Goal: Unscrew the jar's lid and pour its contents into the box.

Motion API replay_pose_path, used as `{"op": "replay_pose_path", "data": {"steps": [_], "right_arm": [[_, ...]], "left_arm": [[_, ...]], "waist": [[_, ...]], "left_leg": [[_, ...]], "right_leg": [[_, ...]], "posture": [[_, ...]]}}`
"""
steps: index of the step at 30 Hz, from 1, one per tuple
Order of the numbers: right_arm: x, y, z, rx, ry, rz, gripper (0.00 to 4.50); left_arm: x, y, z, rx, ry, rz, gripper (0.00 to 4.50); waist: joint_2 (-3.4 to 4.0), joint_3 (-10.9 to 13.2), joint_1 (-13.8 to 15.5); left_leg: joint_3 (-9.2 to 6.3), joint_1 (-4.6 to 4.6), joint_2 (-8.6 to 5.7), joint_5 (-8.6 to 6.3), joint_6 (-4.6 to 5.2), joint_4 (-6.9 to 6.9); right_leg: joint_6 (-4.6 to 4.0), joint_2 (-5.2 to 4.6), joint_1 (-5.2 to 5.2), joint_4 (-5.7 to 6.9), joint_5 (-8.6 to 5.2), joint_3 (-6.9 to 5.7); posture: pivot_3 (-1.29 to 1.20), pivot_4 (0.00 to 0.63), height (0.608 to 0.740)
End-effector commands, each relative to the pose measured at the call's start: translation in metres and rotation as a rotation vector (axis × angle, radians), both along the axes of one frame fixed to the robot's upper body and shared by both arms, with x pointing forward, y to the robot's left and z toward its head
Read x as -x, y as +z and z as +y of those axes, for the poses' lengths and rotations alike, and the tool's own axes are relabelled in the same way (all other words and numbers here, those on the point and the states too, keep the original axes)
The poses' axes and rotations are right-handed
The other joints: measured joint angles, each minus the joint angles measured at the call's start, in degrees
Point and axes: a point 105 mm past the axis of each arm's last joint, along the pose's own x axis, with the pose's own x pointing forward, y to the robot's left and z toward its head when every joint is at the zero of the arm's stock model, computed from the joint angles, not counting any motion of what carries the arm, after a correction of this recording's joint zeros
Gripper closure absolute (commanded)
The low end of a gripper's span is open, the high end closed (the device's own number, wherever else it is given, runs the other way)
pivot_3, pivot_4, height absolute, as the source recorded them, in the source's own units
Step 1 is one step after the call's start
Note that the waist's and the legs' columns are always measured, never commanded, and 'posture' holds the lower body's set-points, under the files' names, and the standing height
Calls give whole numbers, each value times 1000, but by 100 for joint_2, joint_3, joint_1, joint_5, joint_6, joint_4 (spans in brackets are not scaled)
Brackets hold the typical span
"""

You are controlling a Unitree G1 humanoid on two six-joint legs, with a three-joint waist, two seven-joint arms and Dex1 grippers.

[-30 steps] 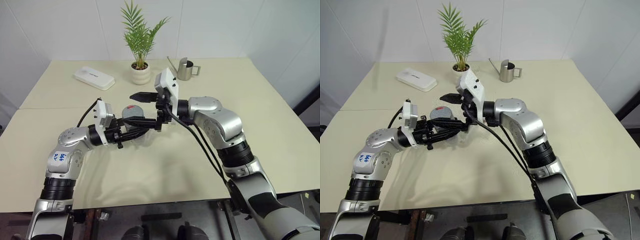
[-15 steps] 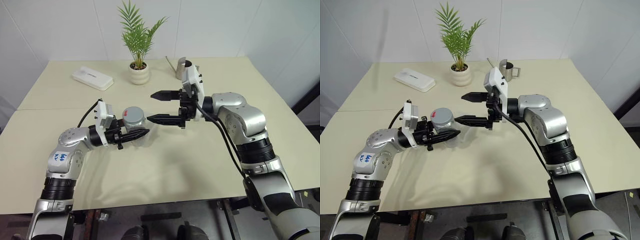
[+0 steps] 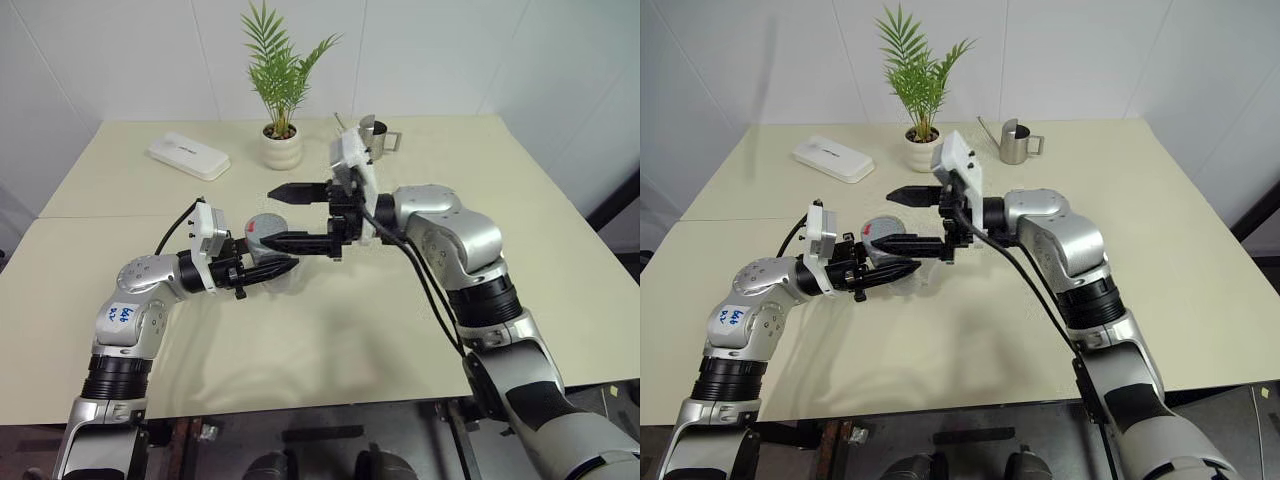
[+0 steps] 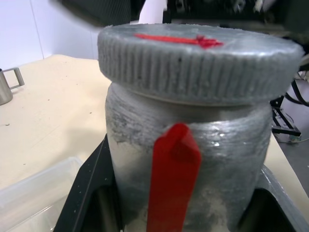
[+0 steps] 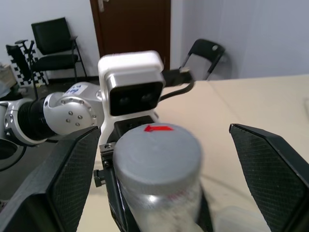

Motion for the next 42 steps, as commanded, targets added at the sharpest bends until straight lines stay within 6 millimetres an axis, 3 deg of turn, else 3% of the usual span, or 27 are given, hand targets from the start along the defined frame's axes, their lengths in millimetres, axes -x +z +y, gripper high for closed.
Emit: {"op": "replay_pose_path", "data": {"steps": [1,5,8,12,17,20,23,26,31,33,35,38,42], "right_arm": [[4,10,2,-12,17,-42,9],[4,10,3,-11,20,-46,9],[4,12,4,-30,15,-51,566],[6,18,4,-64,20,-49,1912],[19,34,2,-170,89,23,1944],[24,48,-6,-278,124,151,1944],[20,58,-19,-351,99,233,1944],[9,55,-36,-368,0,226,1944],[-35,-8,-105,-188,-430,17,1944],[-48,-57,-153,-136,-608,9,1944],[-49,-99,-182,-75,-703,27,1944],[-48,-135,-199,-33,-780,47,1944],[-51,-146,-209,-114,-848,109,1944]], "left_arm": [[3,14,-4,-2,-15,-65,2569],[3,14,-3,-2,-14,-65,2569],[4,14,-3,-3,-16,-63,2569],[4,13,-4,-5,-16,-60,2569],[4,11,-4,-8,-17,-54,2569],[5,8,-3,-11,-18,-49,2569],[6,6,-3,-13,-17,-46,2569],[6,6,-1,-8,-9,-43,2569],[6,11,13,16,41,-41,2569],[3,17,23,41,80,-42,2569],[-1,21,29,59,105,-40,2569],[-5,24,29,70,114,-38,2569],[-8,27,27,85,110,-31,2569]], "waist": [[0,0,5],[0,0,-1],[0,0,-1],[0,0,-4],[0,0,-3],[1,1,-1],[0,0,0],[0,0,8],[-7,-4,105],[-8,-4,143],[-7,-4,153],[0,1,115],[0,1,12]], "left_leg": [[-1,0,0,0,0,1],[0,0,-1,0,0,1],[-1,1,0,0,0,1],[0,1,0,0,-1,0],[-1,1,-1,0,0,0],[-2,0,-1,0,0,-1],[-8,0,-1,0,-1,-1],[-6,0,-2,0,-1,0],[-1,0,-9,-5,5,-3],[11,-4,-10,-8,9,-5],[10,-3,-7,-7,9,-10],[22,-4,-8,-5,12,-8],[29,11,3,5,8,-3]], "right_leg": [[0,0,0,1,0,0],[0,0,0,1,0,1],[0,1,0,1,0,1],[0,0,0,1,0,0],[0,0,0,1,0,1],[0,0,0,0,0,1],[0,1,1,3,0,0],[0,0,1,2,0,1],[0,-4,1,-4,0,3],[1,-6,-1,-19,0,3],[1,-4,6,-34,0,-2],[2,-4,7,-39,1,1],[-6,0,14,-29,9,8]], "posture": [[0,150,740],[0,150,740],[0,150,740],[0,150,740],[0,150,740],[0,150,740],[0,150,740],[0,150,740],[0,150,740],[0,150,740],[0,150,740],[0,150,740],[0,150,740]]}}
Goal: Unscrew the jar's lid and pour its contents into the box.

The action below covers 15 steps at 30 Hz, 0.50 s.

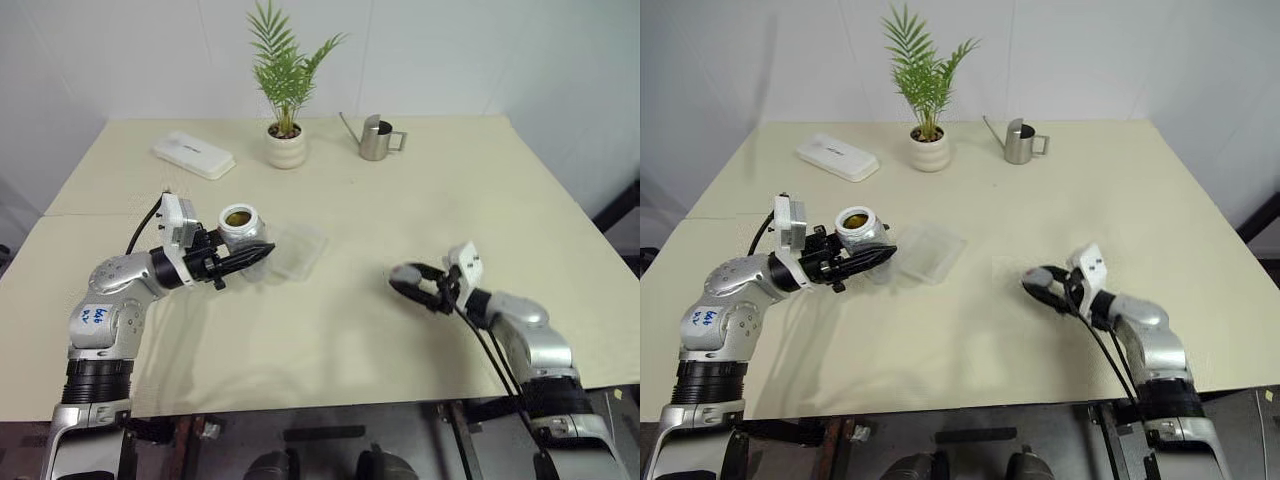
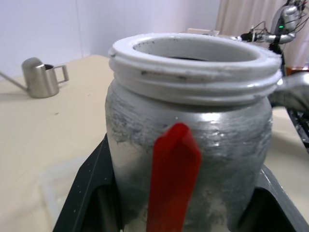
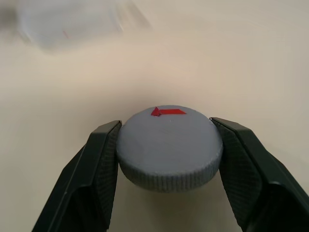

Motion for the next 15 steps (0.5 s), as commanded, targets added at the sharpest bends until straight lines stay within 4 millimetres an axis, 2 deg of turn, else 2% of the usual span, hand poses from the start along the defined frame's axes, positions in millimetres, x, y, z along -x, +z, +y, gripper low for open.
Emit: {"op": "replay_pose_path", "data": {"steps": [1,2,4,6,10,15], "right_arm": [[-1,16,-4,-80,-18,-59,1594],[0,18,-4,-91,-14,-63,1167],[2,27,-5,-87,-4,-90,668],[4,42,-4,-77,22,-125,51],[12,83,12,-40,150,-182,20],[22,121,55,56,363,-229,20]], "left_arm": [[0,11,-1,24,-8,-26,2569],[-1,11,-2,24,-9,-25,2569],[-3,12,-2,19,-1,-27,2569],[-6,13,0,9,16,-29,2569],[-16,17,5,-4,58,-27,2569],[-29,21,13,-39,111,-30,2569]], "waist": [[0,0,-42],[1,0,-44],[1,0,-38],[3,2,-29],[3,2,-18],[4,2,-37]], "left_leg": [[-4,10,2,3,-3,-2],[-5,20,4,3,-4,-3],[-9,22,6,4,-6,-3],[-12,21,5,4,-6,-2],[-14,15,3,3,-4,-1],[-14,14,4,2,-5,-4]], "right_leg": [[-2,2,10,1,1,-1],[-3,3,19,2,2,0],[-5,4,21,2,3,0],[-5,3,21,3,3,-1],[-5,1,18,-1,4,-1],[-5,3,14,-3,4,-3]], "posture": [[0,150,740],[0,150,740],[0,150,740],[0,150,740],[0,150,740],[0,150,740]]}}
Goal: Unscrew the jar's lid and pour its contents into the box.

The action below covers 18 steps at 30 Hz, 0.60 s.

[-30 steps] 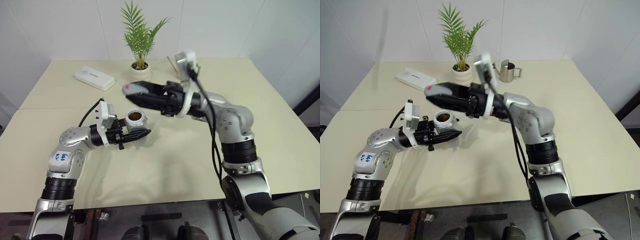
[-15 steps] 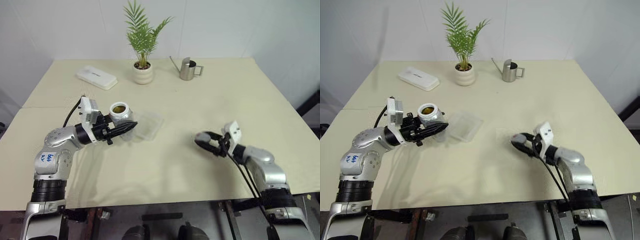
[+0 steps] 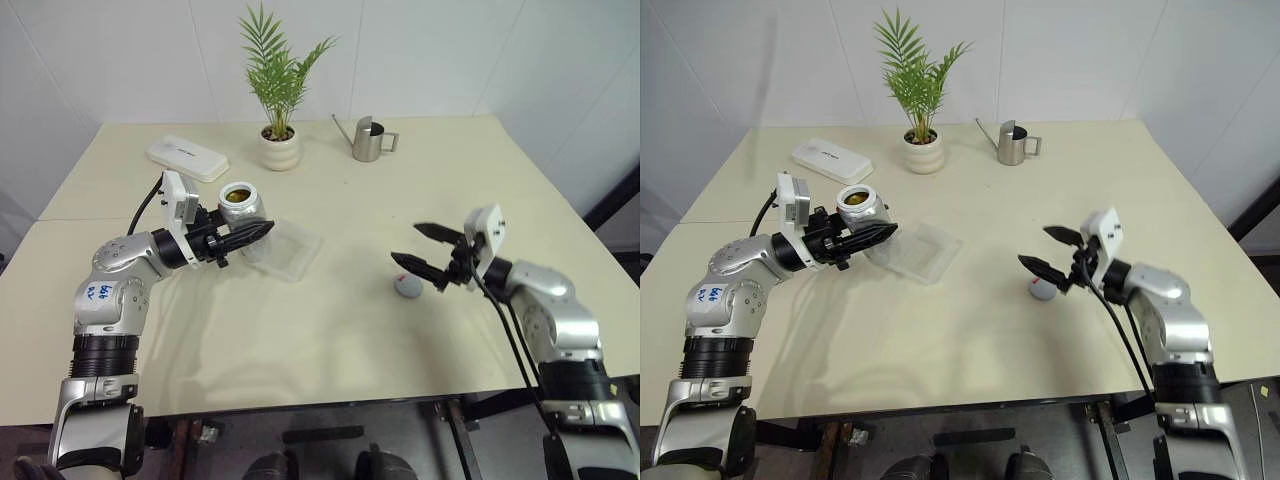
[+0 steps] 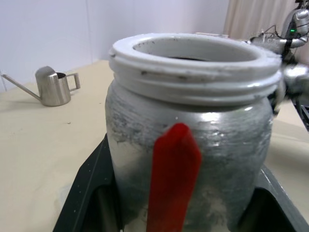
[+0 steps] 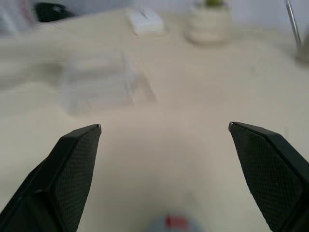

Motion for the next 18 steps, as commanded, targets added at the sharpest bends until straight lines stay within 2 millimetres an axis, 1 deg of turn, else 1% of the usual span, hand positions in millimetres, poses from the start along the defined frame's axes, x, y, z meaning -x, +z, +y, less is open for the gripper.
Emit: {"op": "replay_pose_path", "data": {"steps": [1,2,4,7,9,13,15,17,18], "right_arm": [[15,26,36,75,175,-62,20],[17,30,47,100,211,-78,20],[22,34,61,133,267,-100,20],[26,34,74,152,316,-108,20],[28,33,76,152,326,-106,20],[26,24,71,147,297,-80,20],[25,21,66,135,277,-63,20],[26,18,62,120,256,-47,20],[26,16,60,113,246,-41,20]], "left_arm": [[-8,12,8,-62,52,-53,2569],[-11,11,9,-90,60,-53,2569],[-16,11,10,-128,71,-56,2569],[-26,15,13,-198,122,-79,2569],[-32,17,16,-238,156,-102,2569],[-47,17,23,-430,309,-208,2569],[-57,18,23,-566,426,-349,2569],[-62,22,17,-695,501,-531,2569],[-66,23,15,-807,554,-642,2569]], "waist": [[0,0,-7],[0,0,-2],[0,0,7],[-1,0,59],[-1,0,124],[-2,0,166],[-2,0,171],[-2,0,171],[-3,1,175]], "left_leg": [[0,0,2,0,-1,-1],[0,0,2,0,-1,-1],[0,-3,1,0,-1,-2],[0,-12,-4,-3,3,4],[0,-20,-7,-4,6,8],[-2,-33,-9,-4,7,12],[-3,-35,-11,-4,8,12],[-2,-35,-12,-4,9,11],[-2,-35,-11,-4,9,11]], "right_leg": [[0,2,0,0,0,-2],[0,2,-3,2,0,-2],[0,2,-4,0,0,-3],[1,-1,-6,-3,0,-6],[4,-2,-12,-4,1,-6],[5,-2,-20,-5,2,-9],[7,-2,-20,-6,3,-10],[8,-3,-20,-8,4,-9],[8,-3,-20,-8,4,-10]], "posture": [[0,150,740],[0,150,740],[0,150,740],[0,150,740],[0,150,740],[0,150,740],[0,150,740],[0,150,740],[0,150,740]]}}
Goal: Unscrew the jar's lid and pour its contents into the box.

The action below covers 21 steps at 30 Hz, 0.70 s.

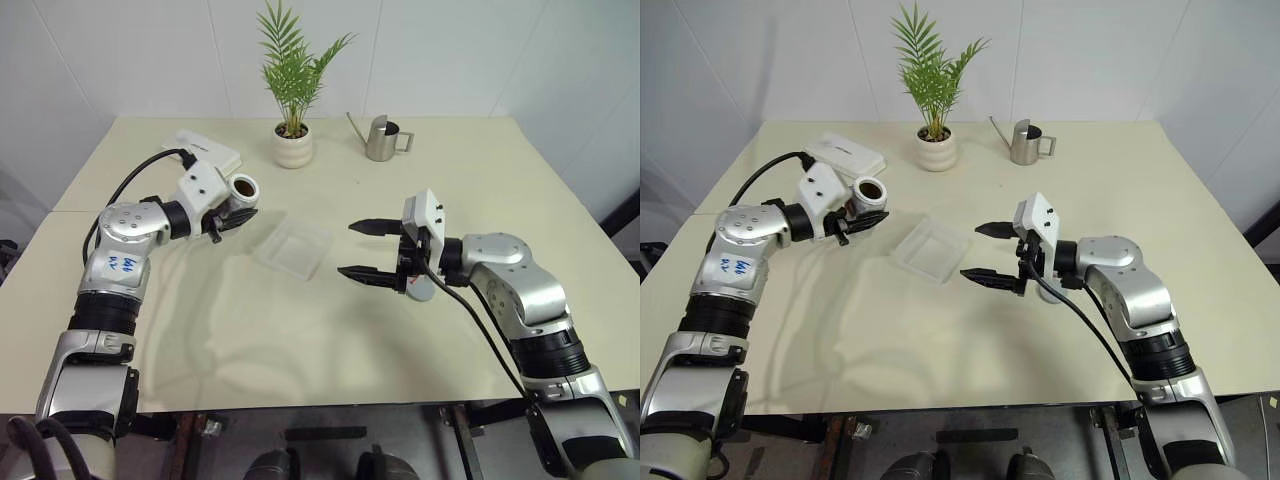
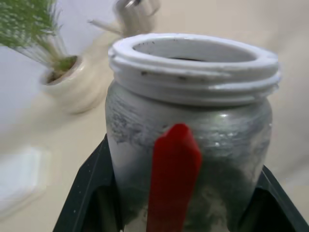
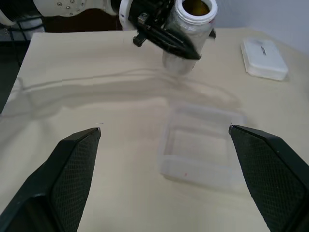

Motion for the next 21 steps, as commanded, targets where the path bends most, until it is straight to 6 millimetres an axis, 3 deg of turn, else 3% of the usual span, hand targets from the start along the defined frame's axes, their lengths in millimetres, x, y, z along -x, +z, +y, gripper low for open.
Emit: {"op": "replay_pose_path", "data": {"steps": [1,4,7,9,13,21], "right_arm": [[4,11,-9,-37,-37,-32,20],[4,6,-14,-52,-65,-12,20],[4,4,-15,-65,-83,1,20],[4,3,-15,-77,-92,9,20],[5,2,-13,-97,-98,23,20],[5,5,-8,-139,-103,26,20]], "left_arm": [[-8,22,-13,-336,83,-350,2569],[-5,27,-38,-520,35,-594,2569],[-2,26,-56,-875,-31,-919,2569],[-2,30,-65,-997,-64,-1071,2569],[-12,25,-75,-1217,-137,-1225,2569],[-22,17,-91,-1340,-189,-1326,2569]], "waist": [[-1,1,9],[-1,1,28],[-1,1,47],[-1,1,60],[-1,1,113],[-3,1,117]], "left_leg": [[0,0,0,0,0,0],[2,-2,0,1,1,-1],[2,-7,0,0,1,-2],[5,-8,0,0,1,-5],[6,-20,1,0,3,-3],[3,-55,0,3,7,4]], "right_leg": [[0,0,0,0,0,-1],[1,0,-3,1,0,1],[1,0,-9,0,0,1],[1,0,-13,1,0,2],[1,0,-24,3,0,2],[3,0,-54,5,-1,-3]], "posture": [[0,150,740],[0,150,740],[0,150,740],[0,150,740],[0,150,740],[0,150,740]]}}
